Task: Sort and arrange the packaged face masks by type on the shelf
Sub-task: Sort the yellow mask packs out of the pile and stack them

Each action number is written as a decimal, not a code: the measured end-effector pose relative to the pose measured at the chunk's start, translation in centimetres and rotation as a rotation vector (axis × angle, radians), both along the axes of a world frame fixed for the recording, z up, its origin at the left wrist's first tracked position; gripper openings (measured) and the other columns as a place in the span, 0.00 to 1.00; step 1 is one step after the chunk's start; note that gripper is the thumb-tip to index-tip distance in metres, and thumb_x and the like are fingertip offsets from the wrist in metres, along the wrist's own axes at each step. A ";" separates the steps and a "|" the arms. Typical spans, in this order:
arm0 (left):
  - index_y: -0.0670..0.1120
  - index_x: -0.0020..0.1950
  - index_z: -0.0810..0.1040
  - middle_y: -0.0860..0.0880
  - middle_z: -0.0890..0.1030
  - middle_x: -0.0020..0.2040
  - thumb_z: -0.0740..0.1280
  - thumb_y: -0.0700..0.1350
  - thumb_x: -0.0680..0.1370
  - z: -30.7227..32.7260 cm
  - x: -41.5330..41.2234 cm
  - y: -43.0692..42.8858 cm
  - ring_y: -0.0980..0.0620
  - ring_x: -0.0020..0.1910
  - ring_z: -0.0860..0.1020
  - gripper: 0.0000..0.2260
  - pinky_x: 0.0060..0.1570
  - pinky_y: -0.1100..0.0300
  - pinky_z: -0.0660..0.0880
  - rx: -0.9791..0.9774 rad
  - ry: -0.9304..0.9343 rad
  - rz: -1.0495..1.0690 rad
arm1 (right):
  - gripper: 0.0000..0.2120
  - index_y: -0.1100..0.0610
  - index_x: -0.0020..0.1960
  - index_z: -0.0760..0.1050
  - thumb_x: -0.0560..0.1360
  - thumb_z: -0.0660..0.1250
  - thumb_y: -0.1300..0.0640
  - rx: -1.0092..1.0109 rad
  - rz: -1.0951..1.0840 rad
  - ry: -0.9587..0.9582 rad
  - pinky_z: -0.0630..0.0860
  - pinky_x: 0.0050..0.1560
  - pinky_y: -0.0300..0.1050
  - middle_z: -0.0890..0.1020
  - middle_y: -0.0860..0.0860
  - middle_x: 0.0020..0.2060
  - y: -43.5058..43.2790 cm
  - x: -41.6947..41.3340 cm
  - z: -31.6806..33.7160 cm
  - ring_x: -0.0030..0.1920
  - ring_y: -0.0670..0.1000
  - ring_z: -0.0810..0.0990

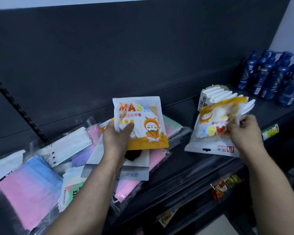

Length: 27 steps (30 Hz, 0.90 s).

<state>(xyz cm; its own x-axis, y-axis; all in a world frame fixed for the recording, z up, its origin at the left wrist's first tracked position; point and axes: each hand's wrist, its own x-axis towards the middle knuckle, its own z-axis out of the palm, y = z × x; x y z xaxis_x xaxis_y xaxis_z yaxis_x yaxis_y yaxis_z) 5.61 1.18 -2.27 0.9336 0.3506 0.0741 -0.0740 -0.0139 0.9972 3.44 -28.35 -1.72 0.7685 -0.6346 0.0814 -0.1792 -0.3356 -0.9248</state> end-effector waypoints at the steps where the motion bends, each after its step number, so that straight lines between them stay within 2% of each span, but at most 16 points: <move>1: 0.48 0.51 0.79 0.51 0.85 0.46 0.70 0.40 0.76 0.1 -0.1 0.2 0.54 0.42 0.83 0.05 0.40 0.60 0.81 -0.008 -0.019 0.026 | 0.12 0.54 0.56 0.68 0.74 0.64 0.58 -0.014 0.007 -0.080 0.76 0.48 0.56 0.78 0.58 0.53 0.9 -0.3 0.5 0.49 0.59 0.78; 3: 0.49 0.49 0.79 0.49 0.85 0.47 0.71 0.41 0.76 0.1 -0.4 1.3 0.53 0.43 0.83 0.05 0.42 0.58 0.82 -0.024 -0.040 0.095 | 0.15 0.47 0.58 0.66 0.73 0.64 0.56 0.018 0.096 -0.201 0.76 0.53 0.62 0.79 0.54 0.55 3.4 -0.5 1.5 0.52 0.58 0.79; 5: 0.51 0.48 0.79 0.48 0.85 0.47 0.72 0.42 0.75 0.2 -1.0 3.2 0.48 0.46 0.84 0.05 0.48 0.50 0.81 -0.006 -0.050 0.167 | 0.18 0.44 0.60 0.65 0.72 0.62 0.55 -0.071 0.136 -0.239 0.76 0.51 0.63 0.80 0.52 0.54 6.0 -0.7 2.5 0.51 0.59 0.79; 7: 0.51 0.47 0.79 0.48 0.85 0.47 0.73 0.43 0.74 0.4 -2.0 5.7 0.46 0.46 0.84 0.06 0.51 0.44 0.80 0.018 -0.051 0.228 | 0.17 0.48 0.63 0.64 0.76 0.60 0.57 -0.332 0.163 -0.224 0.74 0.45 0.59 0.80 0.58 0.50 8.6 -1.1 4.1 0.48 0.64 0.78; 9: 0.51 0.47 0.78 0.48 0.85 0.47 0.73 0.42 0.74 0.5 -3.1 8.3 0.46 0.46 0.84 0.06 0.51 0.42 0.80 0.032 -0.050 0.262 | 0.17 0.54 0.66 0.62 0.78 0.57 0.60 -0.672 0.156 -0.181 0.67 0.40 0.52 0.79 0.63 0.45 10.8 -1.9 6.2 0.46 0.67 0.77; 10: 0.50 0.47 0.78 0.48 0.85 0.47 0.73 0.41 0.74 0.6 -3.8 9.7 0.46 0.46 0.84 0.06 0.51 0.43 0.80 0.035 -0.051 0.278 | 0.17 0.55 0.66 0.62 0.78 0.57 0.61 -0.739 0.194 -0.198 0.63 0.39 0.51 0.78 0.63 0.42 12.1 -2.2 7.2 0.45 0.67 0.77; 11: 0.50 0.48 0.79 0.48 0.85 0.47 0.72 0.41 0.74 0.6 -4.5 11.0 0.46 0.46 0.84 0.06 0.50 0.43 0.80 0.031 -0.052 0.296 | 0.17 0.55 0.66 0.62 0.78 0.57 0.61 -0.704 0.269 -0.226 0.63 0.38 0.51 0.77 0.60 0.41 13.6 -2.2 7.9 0.46 0.67 0.76; 12: 0.49 0.49 0.79 0.48 0.85 0.47 0.72 0.40 0.75 0.6 -5.1 12.4 0.48 0.45 0.84 0.06 0.48 0.46 0.81 0.017 -0.053 0.318 | 0.16 0.53 0.65 0.63 0.78 0.58 0.60 -0.577 0.380 -0.261 0.65 0.38 0.50 0.77 0.55 0.42 15.4 -1.8 8.1 0.47 0.64 0.76; 14: 0.47 0.51 0.78 0.48 0.85 0.46 0.71 0.39 0.75 0.8 -6.5 14.7 0.52 0.40 0.84 0.07 0.40 0.54 0.82 -0.035 -0.052 0.358 | 0.13 0.48 0.60 0.68 0.78 0.59 0.59 -0.209 0.598 -0.254 0.73 0.40 0.47 0.78 0.45 0.44 18.7 -0.8 7.5 0.49 0.56 0.78; 16: 0.47 0.50 0.78 0.47 0.85 0.46 0.70 0.38 0.76 0.8 -8.1 17.4 0.51 0.40 0.83 0.06 0.40 0.55 0.80 -0.041 -0.035 0.408 | 0.12 0.46 0.56 0.71 0.77 0.61 0.60 0.038 0.742 -0.192 0.78 0.46 0.51 0.80 0.44 0.46 22.6 -0.1 5.9 0.49 0.52 0.80; 19: 0.47 0.48 0.78 0.44 0.85 0.46 0.71 0.38 0.76 0.4 -11.0 21.8 0.45 0.43 0.84 0.05 0.45 0.49 0.81 -0.030 0.033 0.467 | 0.13 0.45 0.54 0.71 0.77 0.61 0.62 0.140 0.843 -0.115 0.78 0.50 0.56 0.81 0.49 0.48 28.2 -0.3 3.5 0.48 0.54 0.80; 22: 0.44 0.51 0.79 0.43 0.85 0.47 0.71 0.38 0.76 0.7 -14.5 26.8 0.42 0.45 0.84 0.05 0.47 0.45 0.81 -0.071 0.053 0.524 | 0.13 0.47 0.56 0.72 0.77 0.62 0.62 0.229 0.929 -0.043 0.79 0.50 0.58 0.82 0.53 0.48 33.6 -1.4 2.0 0.46 0.56 0.82; 25: 0.41 0.54 0.77 0.42 0.84 0.48 0.69 0.37 0.77 1.7 -17.6 31.6 0.48 0.39 0.83 0.07 0.32 0.60 0.80 -0.107 0.045 0.611 | 0.13 0.47 0.57 0.73 0.77 0.63 0.62 0.250 0.993 -0.008 0.80 0.47 0.54 0.83 0.50 0.46 37.9 -2.8 1.7 0.45 0.55 0.83; 27: 0.43 0.54 0.77 0.44 0.84 0.46 0.69 0.38 0.77 2.1 -19.6 35.4 0.51 0.36 0.83 0.07 0.28 0.63 0.78 -0.106 0.068 0.618 | 0.13 0.47 0.57 0.72 0.77 0.63 0.61 0.273 1.022 0.011 0.79 0.46 0.51 0.83 0.50 0.46 40.7 -4.0 1.6 0.45 0.53 0.83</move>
